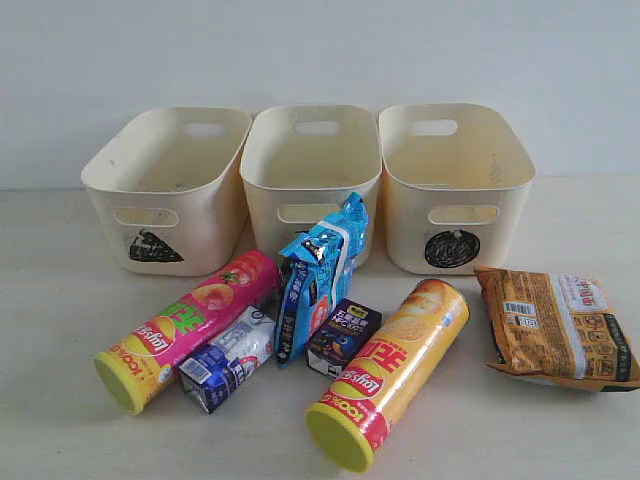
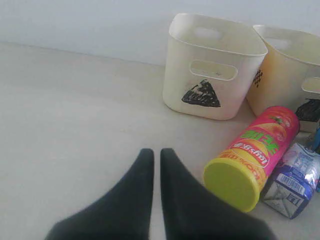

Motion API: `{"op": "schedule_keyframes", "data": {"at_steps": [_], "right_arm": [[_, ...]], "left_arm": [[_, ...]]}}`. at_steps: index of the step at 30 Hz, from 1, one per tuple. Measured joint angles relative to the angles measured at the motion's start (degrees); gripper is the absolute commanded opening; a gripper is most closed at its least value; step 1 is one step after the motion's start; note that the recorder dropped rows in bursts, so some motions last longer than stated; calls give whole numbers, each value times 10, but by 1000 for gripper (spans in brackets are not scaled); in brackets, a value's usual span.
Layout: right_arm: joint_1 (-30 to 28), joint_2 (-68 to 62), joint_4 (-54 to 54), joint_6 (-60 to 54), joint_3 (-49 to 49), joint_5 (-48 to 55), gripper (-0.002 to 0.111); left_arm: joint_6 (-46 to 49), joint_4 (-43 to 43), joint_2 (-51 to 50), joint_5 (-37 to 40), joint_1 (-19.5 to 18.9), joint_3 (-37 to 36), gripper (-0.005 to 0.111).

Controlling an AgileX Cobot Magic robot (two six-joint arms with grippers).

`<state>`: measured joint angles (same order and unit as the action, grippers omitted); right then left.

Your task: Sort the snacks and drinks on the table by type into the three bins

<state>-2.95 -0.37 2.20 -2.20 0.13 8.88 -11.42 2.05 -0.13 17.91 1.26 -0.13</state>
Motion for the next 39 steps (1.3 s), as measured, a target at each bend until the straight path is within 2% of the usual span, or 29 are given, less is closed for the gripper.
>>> {"op": "schedule_keyframes", "data": {"at_steps": [7, 9, 11, 13, 16, 19, 23, 28, 30, 33, 39], "right_arm": [[0, 1, 25, 22, 0, -412, 0], [0, 1, 37, 62, -2, -461, 0], [0, 1, 47, 97, -17, -412, 0], [0, -6, 48, 126, -67, -317, 0], [0, -92, 40, 134, -178, -168, 0], [0, -169, 36, 120, -255, -101, 0], [0, -247, 30, 91, -343, -94, 0], [0, -311, 32, 67, -416, -225, 0], [0, -337, 33, 67, -445, -235, 0], [0, -398, 33, 61, -494, -169, 0], [0, -566, 33, 49, -549, 53, 0]], "left_arm": [[0, 0, 0, 0, 0, 0, 4], [0, 0, 0, 0, 0, 0, 4], [0, 0, 0, 0, 0, 0, 4], [0, 0, 0, 0, 0, 0, 4], [0, 0, 0, 0, 0, 0, 4], [0, 0, 0, 0, 0, 0, 4], [0, 0, 0, 0, 0, 0, 4], [0, 0, 0, 0, 0, 0, 4], [0, 0, 0, 0, 0, 0, 4], [0, 0, 0, 0, 0, 0, 4], [0, 0, 0, 0, 0, 0, 4]]}}
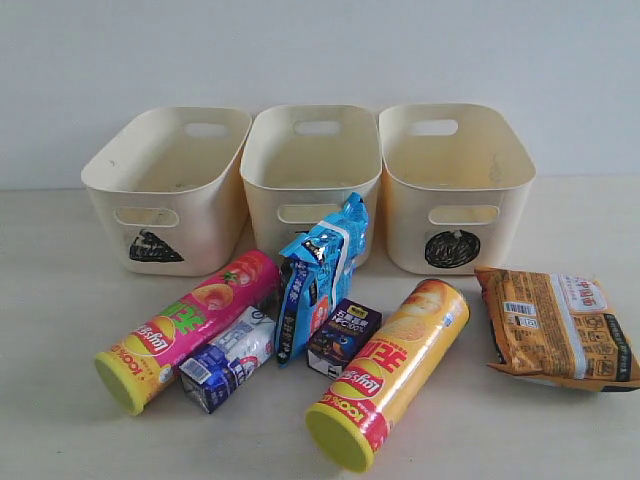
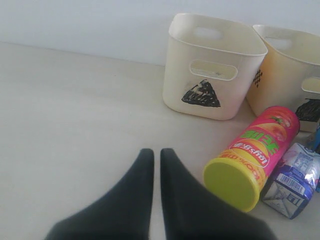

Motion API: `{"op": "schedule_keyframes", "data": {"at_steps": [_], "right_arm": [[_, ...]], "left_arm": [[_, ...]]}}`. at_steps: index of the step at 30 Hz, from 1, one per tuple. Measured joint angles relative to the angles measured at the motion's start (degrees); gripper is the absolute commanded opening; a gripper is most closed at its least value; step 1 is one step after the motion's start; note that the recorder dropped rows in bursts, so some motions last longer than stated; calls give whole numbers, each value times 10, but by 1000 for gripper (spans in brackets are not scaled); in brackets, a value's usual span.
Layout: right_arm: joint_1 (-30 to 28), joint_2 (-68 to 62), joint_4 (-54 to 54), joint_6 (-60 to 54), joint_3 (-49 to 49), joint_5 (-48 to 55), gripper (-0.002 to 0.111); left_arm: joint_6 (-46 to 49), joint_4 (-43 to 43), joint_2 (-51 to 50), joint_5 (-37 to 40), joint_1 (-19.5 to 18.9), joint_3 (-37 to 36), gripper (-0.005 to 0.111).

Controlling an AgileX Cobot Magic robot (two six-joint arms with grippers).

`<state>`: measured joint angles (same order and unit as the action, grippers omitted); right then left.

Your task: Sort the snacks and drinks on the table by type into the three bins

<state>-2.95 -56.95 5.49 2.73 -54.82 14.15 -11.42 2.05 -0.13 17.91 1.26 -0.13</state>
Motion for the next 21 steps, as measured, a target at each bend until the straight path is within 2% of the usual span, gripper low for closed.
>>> {"op": "schedule_keyframes", "data": {"at_steps": [5, 10, 21], "right_arm": [[0, -113, 13, -6, -3, 165, 0], [0, -190, 59, -55, -3, 261, 0], [-4, -269, 154, -170, -4, 319, 0]], "left_arm": [[0, 0, 0, 0, 0, 0, 4], [0, 0, 0, 0, 0, 0, 4], [0, 0, 0, 0, 0, 0, 4]]}}
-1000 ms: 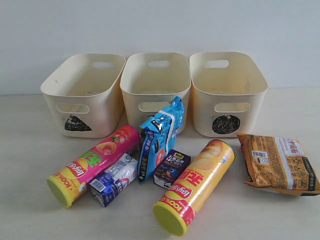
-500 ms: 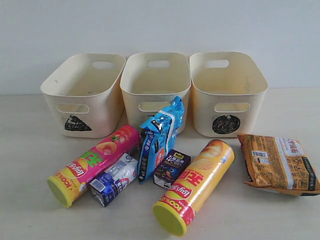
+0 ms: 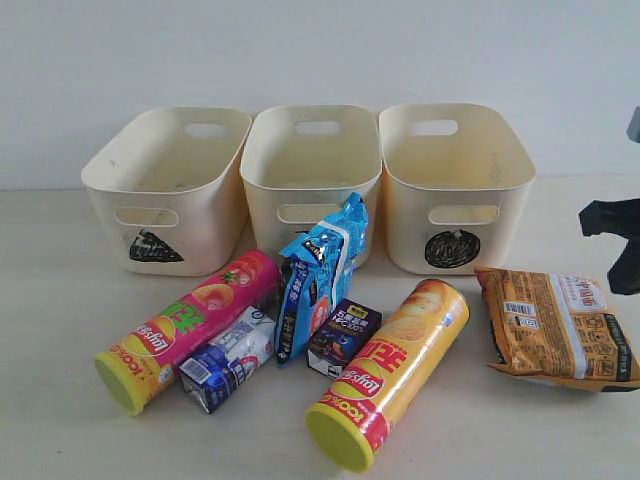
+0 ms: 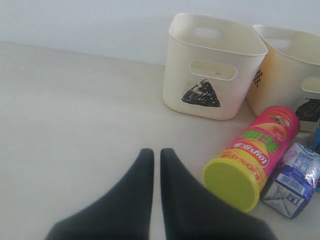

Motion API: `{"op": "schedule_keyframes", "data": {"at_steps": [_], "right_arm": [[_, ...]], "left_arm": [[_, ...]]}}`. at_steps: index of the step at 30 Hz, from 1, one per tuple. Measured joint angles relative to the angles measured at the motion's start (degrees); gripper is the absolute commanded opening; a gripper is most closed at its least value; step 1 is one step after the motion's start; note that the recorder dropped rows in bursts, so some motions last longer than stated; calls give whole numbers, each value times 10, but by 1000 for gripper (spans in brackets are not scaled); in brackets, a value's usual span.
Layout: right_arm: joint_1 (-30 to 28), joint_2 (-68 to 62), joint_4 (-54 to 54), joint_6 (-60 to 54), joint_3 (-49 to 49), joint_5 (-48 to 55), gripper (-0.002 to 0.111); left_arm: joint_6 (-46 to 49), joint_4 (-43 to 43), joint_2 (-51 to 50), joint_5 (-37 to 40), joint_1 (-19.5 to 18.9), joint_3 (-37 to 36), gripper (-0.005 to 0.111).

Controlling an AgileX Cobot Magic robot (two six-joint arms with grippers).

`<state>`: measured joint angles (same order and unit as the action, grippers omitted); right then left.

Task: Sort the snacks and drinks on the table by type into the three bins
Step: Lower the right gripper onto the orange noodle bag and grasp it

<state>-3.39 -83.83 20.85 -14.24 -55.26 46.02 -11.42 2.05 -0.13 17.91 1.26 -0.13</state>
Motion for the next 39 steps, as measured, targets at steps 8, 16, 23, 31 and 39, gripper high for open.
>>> {"op": "schedule_keyframes", "data": {"at_steps": [8, 16, 23, 31, 39], "right_arm": [[-121, -80, 225, -193, 0, 103, 2], [-175, -138, 246, -233, 0, 101, 59], [-179, -208, 249, -240, -32, 87, 75], [-179, -300, 255, -244, -129, 129, 78], [-179, -379, 291, -307, -175, 183, 78]], "left_arm": [[0, 0, 0, 0, 0, 0, 4], [0, 0, 0, 0, 0, 0, 4], [0, 0, 0, 0, 0, 0, 4], [0, 0, 0, 0, 0, 0, 4], [0, 0, 0, 0, 0, 0, 4]]}}
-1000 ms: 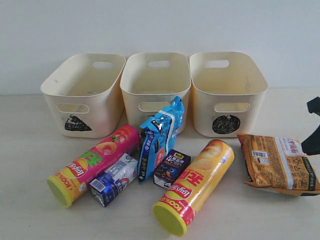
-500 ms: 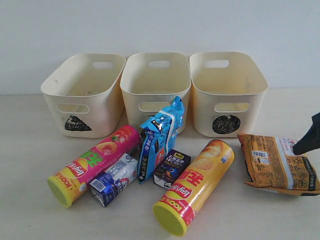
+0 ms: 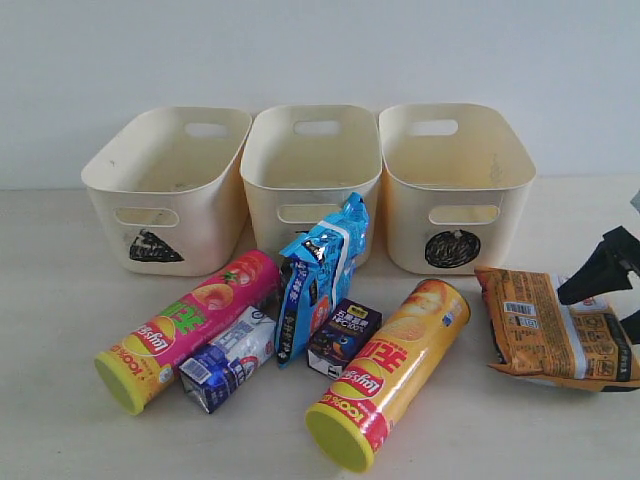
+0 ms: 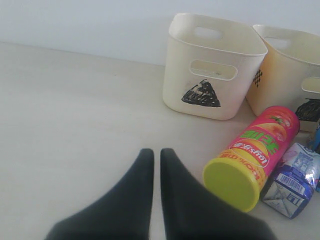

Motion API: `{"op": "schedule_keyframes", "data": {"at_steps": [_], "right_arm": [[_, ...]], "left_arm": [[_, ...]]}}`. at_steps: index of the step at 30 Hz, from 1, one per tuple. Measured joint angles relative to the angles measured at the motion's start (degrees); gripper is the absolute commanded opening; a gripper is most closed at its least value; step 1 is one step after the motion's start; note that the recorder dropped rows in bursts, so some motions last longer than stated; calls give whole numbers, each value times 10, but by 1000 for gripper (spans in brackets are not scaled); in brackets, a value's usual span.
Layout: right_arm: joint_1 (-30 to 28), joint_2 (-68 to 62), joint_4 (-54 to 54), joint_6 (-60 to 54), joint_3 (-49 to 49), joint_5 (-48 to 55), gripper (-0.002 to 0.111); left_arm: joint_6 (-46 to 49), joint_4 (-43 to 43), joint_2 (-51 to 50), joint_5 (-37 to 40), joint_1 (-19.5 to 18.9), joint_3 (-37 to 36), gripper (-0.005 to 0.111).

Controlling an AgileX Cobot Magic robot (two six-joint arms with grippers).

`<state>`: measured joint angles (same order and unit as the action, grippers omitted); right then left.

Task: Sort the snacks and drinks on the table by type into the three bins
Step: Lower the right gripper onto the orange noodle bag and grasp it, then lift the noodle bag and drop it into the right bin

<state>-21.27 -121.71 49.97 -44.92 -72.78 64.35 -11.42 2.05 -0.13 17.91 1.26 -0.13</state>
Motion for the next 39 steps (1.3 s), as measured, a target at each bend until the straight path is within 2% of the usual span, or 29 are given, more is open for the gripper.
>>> {"op": "schedule_keyframes", "data": {"at_steps": [14, 26, 33, 36, 39], "right_arm": [[-3, -49, 77, -65, -9, 25, 78], [-2, -56, 78, -75, -10, 33, 75], [39, -56, 58, -69, -11, 41, 75], [52, -56, 45, -62, -14, 42, 63], [54, -56, 31, -59, -14, 30, 28]], "left_arm": [[0, 0, 0, 0, 0, 0, 4], [0, 0, 0, 0, 0, 0, 4], [0, 0, 0, 0, 0, 0, 4], [0, 0, 0, 0, 0, 0, 4], [0, 0, 0, 0, 0, 0, 4]]}}
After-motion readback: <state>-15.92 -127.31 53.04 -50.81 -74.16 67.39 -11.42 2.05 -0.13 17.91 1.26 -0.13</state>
